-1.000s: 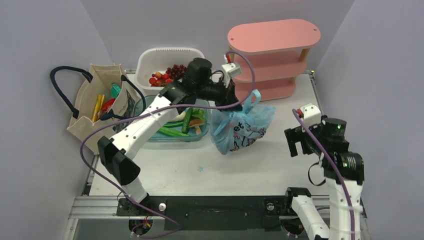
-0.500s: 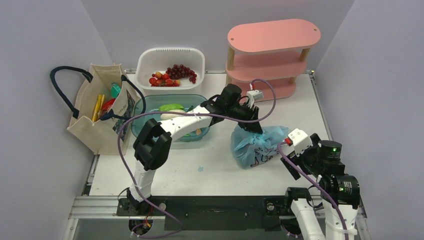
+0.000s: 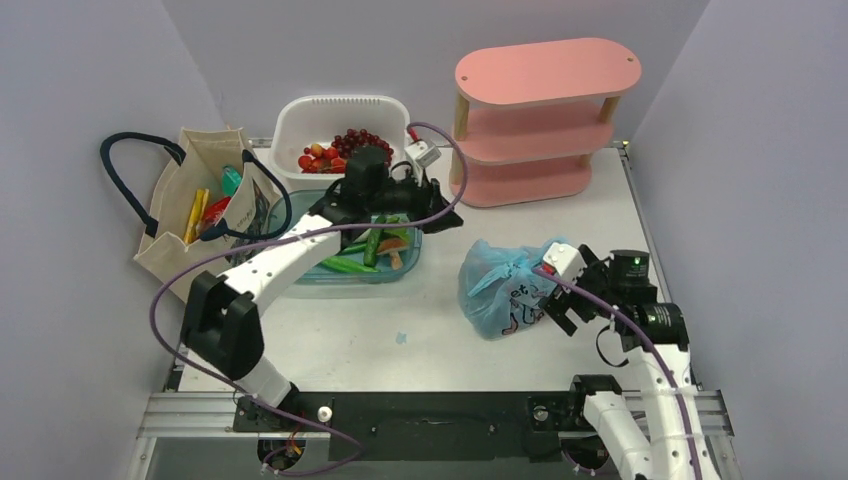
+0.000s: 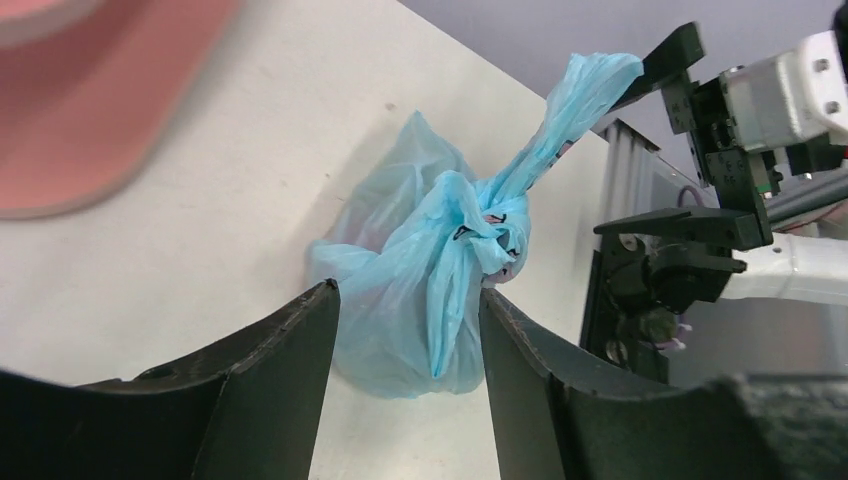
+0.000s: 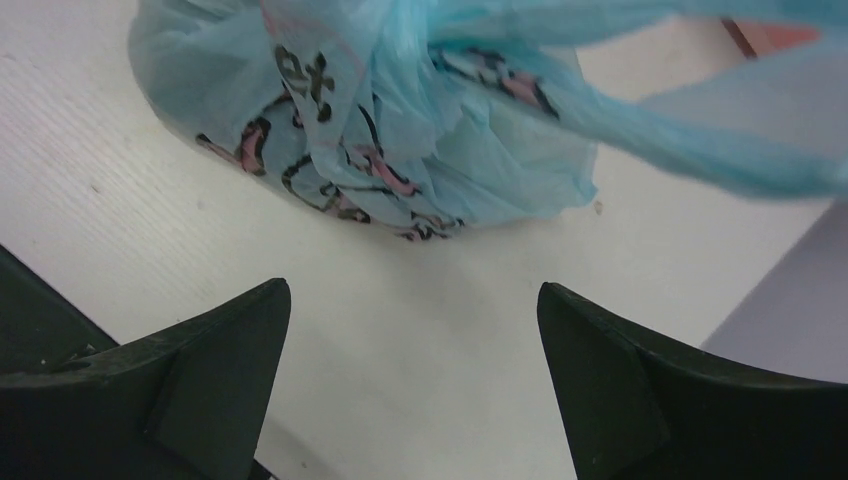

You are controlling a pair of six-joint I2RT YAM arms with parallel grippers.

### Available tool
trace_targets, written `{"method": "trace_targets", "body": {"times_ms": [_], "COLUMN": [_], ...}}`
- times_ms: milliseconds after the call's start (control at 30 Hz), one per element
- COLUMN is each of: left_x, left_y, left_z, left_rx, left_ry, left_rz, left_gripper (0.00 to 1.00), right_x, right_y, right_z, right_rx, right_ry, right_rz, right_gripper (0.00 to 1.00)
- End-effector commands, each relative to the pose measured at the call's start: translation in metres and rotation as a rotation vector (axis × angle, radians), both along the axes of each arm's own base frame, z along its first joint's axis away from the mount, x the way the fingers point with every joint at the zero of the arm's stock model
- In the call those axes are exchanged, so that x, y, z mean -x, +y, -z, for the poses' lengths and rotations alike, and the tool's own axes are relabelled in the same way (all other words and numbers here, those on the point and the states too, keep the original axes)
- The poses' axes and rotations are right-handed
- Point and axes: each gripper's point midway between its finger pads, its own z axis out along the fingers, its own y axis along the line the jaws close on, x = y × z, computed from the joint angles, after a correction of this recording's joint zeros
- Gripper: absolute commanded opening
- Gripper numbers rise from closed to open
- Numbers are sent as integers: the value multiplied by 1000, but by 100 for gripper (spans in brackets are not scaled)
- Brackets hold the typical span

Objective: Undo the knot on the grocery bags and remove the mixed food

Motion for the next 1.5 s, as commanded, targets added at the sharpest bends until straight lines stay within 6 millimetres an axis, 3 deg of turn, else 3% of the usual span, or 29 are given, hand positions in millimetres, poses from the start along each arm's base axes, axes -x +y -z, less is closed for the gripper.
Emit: {"method": "trace_targets", "body": {"times_ms": [0,200,267,333,367,400,467,533,633,767,1000,1233,1467], "left_x": [-1,10,16,22,26,29,36,49,67,74,67,71,96], "left_y": [30,60,64,67,68,68,70,71,70,63,35,0,-41], "left_z": [-37,-32,-29,-24,-21,-18,-8,2,15,25,26,34,53], "left_rx": [4,-73,-81,-91,-98,-104,-137,-169,-184,-195,-173,-141,-121], "left_ry": [-283,-449,-487,-509,-529,-535,-596,-667,-767,-892,-1128,-1275,-1295], "left_rz": [-42,-30,-15,8,23,35,88,163,223,284,340,492,568], "left_gripper": [52,52,53,53,53,53,52,50,45,44,52,58,59], "right_x": [-26,-43,-55,-65,-69,-70,-72,-75,-70,-46,-14,-10,-17], "right_y": [41,59,60,62,64,67,75,87,105,127,119,119,122], "right_z": [-15,12,18,22,23,23,20,8,-12,-27,-22,-18,-25], "right_rx": [-153,-160,-149,-133,-127,-102,-64,-47,-46,-64,17,57,62], "right_ry": [-40,-7,-26,-48,-61,-82,-130,-211,-295,-320,-347,-368,-388], "right_rz": [-126,-133,-119,-125,-135,-175,-260,-331,-416,-530,-649,-700,-683], "right_gripper": [89,86,81,66,52,45,12,0,0,0,0,0,0]}}
